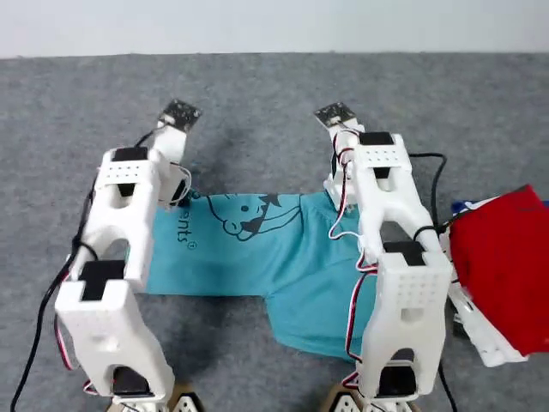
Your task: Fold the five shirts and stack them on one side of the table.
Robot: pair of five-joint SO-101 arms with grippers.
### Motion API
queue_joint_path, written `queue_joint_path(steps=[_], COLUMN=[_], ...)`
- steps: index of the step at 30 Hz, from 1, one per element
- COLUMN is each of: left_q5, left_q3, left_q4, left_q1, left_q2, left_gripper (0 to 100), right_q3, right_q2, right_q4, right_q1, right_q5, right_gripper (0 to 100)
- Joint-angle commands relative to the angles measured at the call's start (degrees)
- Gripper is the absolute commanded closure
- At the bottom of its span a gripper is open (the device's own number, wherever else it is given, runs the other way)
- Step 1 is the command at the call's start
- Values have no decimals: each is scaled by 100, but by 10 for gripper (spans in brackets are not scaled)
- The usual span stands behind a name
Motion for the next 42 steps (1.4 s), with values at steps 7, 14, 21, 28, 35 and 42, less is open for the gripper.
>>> queue_joint_path(steps=[7,14,21,28,35,42], left_q5=[44,35,35,44,466,536], left_q3=[-303,-312,-312,-303,-1112,-2703], left_q4=[-79,-88,-132,-281,448,2673], left_q1=[-343,-431,-431,-431,-448,-431], left_q2=[97,105,105,105,-176,-580], left_gripper=[885,885,885,885,885,885], right_q3=[-193,-202,-132,-132,-598,-378], right_q2=[92,-57,-620,-690,-1534,-2844], right_q4=[453,1103,1262,1543,2615,3424], right_q1=[453,1095,1490,1446,1174,822], right_q5=[492,281,123,97,-440,35], right_gripper=[987,990,990,973,787,801])
